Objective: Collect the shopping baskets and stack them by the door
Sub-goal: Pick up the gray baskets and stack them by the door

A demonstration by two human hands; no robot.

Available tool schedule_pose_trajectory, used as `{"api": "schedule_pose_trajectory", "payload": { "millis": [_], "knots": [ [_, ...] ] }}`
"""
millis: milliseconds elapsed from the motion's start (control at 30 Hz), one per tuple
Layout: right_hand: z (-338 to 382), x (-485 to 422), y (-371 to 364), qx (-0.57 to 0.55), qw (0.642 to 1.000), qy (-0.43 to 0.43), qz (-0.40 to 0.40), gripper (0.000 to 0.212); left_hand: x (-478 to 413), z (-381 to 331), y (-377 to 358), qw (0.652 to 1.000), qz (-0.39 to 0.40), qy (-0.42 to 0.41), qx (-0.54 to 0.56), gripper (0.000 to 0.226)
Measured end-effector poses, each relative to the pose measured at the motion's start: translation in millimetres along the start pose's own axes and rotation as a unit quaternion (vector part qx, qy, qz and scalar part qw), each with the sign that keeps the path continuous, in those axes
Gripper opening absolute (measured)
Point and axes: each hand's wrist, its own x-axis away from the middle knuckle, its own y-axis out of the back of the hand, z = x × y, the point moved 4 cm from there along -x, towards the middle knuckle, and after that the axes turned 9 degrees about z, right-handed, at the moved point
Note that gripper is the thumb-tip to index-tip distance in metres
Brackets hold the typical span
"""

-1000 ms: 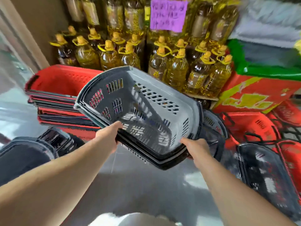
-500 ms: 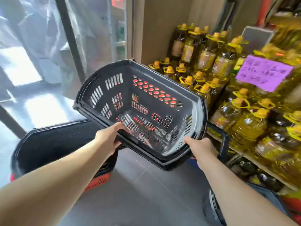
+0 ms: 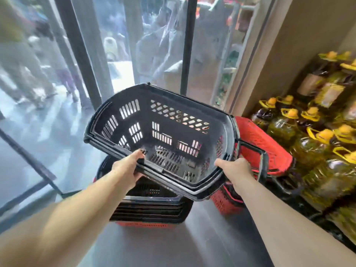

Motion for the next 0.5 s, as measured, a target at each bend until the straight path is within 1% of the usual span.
{"api": "schedule_pose_trajectory", "payload": {
  "millis": [100, 233, 367, 400, 467, 500],
  "knots": [
    [19, -14, -29, 0.034, 0.998, 0.013, 0.042, 0.057, -12, -7, 22, 0.999, -0.025, -0.010, 0.025, 0.019],
    [39, -38, -60, 0.068, 0.993, 0.024, 0.096, 0.056, -30, -1, 42, 0.997, -0.060, 0.004, 0.055, 0.018],
    [47, -67, -83, 0.102, 0.982, 0.023, 0.154, 0.049, -38, 7, 46, 0.990, -0.119, 0.008, 0.076, 0.033],
    [48, -75, -87, 0.108, 0.980, 0.024, 0.165, 0.048, -40, 10, 46, 0.988, -0.136, 0.011, 0.073, 0.033],
    [48, -91, -96, 0.125, 0.973, 0.025, 0.191, 0.045, -42, 18, 44, 0.982, -0.174, 0.021, 0.066, 0.027],
    [45, -99, -99, 0.133, 0.969, 0.023, 0.206, 0.047, -42, 23, 42, 0.981, -0.181, 0.026, 0.069, 0.020]
  ]
}}
